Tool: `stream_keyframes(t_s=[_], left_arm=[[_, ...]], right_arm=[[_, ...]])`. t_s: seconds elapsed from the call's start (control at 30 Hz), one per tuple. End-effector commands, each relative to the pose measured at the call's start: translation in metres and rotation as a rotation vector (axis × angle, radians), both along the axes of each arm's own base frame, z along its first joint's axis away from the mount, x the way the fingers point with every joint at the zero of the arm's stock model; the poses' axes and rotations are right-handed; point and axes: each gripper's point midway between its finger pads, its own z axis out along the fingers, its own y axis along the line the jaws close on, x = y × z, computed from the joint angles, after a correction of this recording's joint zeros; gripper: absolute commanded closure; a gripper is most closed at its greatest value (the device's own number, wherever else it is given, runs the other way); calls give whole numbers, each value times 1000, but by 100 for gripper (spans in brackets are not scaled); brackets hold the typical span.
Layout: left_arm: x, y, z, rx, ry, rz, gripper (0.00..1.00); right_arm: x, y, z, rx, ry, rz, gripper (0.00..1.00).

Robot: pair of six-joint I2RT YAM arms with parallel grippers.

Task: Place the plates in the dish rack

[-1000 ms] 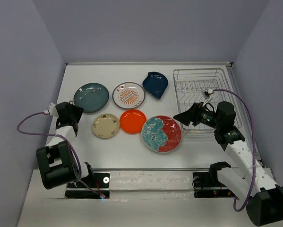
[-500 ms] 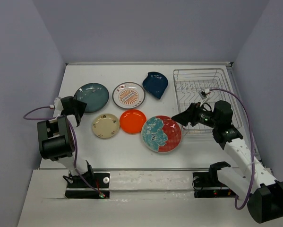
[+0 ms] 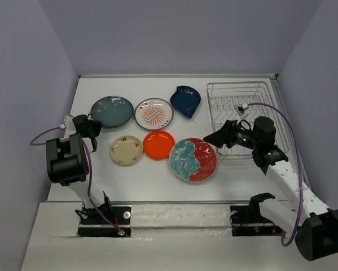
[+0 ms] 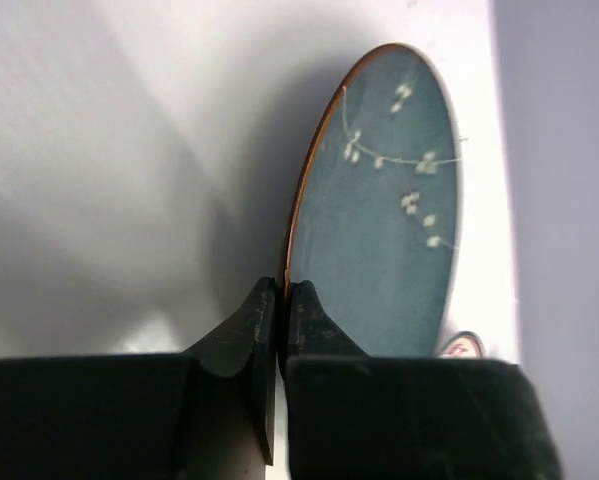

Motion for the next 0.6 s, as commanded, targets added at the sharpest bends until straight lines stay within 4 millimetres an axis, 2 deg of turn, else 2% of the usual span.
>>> stream_keyframes(t_s=[0.0,0.03,0.13,0.2,0.23,0.27,0.3,0.33,0.37,0.43,0.47,0.5,0.57], left_arm=[[2,6,27,68,-100,11,94],[1,5,26,70,-105,11,94],[-1,6,54,91,-189,14,94],[-3,4,81,108,-267,14,94],[-6,10,100,135,-309,51,94],[-10,10,104,142,-318,56,94],[-13,11,120,158,-356,63,94],[-16,11,127,169,-373,65,94],[-18,12,135,186,-389,66,94],[-22,12,151,206,-419,70,94],[-27,13,167,222,-449,77,94],[-29,14,176,251,-457,75,94],[-34,17,198,279,-487,88,94]], right_arm=[[6,4,30,23,-95,17,20],[7,4,30,23,-93,15,20],[11,8,28,22,-81,21,20],[14,19,30,33,-83,40,20],[16,24,30,34,-85,46,20],[16,36,39,44,-108,67,20],[21,46,31,35,-81,85,19],[23,54,32,30,-89,102,19],[22,71,42,32,-115,129,19],[26,88,42,26,-109,156,18],[28,101,34,20,-90,181,18],[32,109,40,30,-95,190,18],[39,122,33,30,-66,205,17]])
